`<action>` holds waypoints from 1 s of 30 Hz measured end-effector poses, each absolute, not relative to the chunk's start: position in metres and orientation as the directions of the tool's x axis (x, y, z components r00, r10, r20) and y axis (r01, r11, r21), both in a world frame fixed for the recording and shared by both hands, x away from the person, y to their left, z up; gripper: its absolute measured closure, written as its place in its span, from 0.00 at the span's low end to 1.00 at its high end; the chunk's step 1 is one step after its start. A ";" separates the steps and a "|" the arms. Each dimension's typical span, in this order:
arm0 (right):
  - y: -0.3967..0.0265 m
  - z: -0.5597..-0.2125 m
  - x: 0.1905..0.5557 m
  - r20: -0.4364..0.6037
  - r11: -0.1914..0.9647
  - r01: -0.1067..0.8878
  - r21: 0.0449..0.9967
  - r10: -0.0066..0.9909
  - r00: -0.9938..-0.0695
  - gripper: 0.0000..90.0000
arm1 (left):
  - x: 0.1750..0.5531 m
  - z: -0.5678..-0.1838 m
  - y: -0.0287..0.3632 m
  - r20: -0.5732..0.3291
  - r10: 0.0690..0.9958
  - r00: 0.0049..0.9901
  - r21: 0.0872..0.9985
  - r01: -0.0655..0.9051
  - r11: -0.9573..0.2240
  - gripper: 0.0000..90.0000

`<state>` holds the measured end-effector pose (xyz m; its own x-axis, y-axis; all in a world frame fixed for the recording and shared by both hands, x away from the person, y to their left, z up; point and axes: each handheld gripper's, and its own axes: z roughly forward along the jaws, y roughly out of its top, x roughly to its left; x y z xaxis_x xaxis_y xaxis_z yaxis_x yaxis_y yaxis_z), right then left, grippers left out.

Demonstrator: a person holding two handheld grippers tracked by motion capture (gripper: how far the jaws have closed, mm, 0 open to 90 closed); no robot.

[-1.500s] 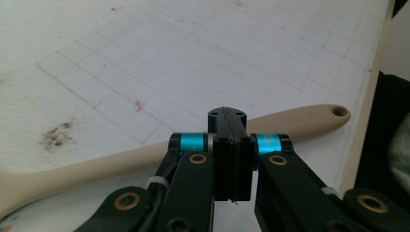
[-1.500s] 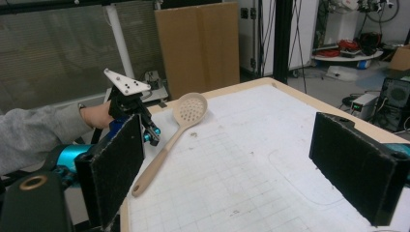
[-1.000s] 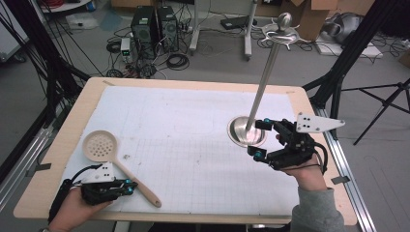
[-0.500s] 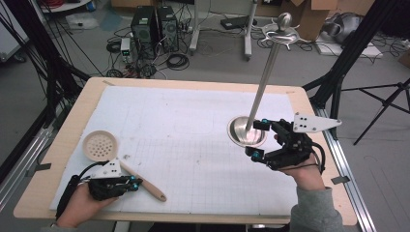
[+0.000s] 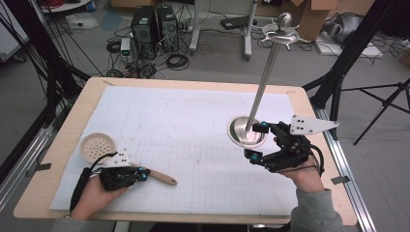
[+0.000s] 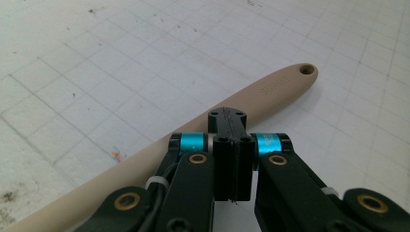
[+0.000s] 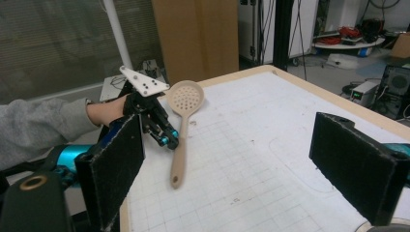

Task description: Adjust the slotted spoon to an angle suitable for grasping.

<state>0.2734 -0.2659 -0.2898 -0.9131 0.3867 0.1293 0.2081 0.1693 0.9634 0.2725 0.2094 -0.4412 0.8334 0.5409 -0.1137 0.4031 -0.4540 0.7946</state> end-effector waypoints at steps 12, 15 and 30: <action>-0.277 -0.290 0.266 0.130 0.160 0.212 0.964 0.413 -0.901 0.12 | 0.295 -0.444 0.200 -0.117 0.566 0.816 0.806 0.411 -0.426 1.00; -0.277 -0.291 0.265 0.131 0.163 0.216 0.963 0.415 -0.900 0.12 | 0.301 -0.444 0.199 -0.117 0.570 0.813 0.808 0.412 -0.421 1.00; -0.280 -0.292 0.264 0.131 0.165 0.215 0.963 0.411 -0.902 0.15 | 0.319 -0.448 0.191 -0.079 0.597 0.798 0.806 0.404 -0.433 1.00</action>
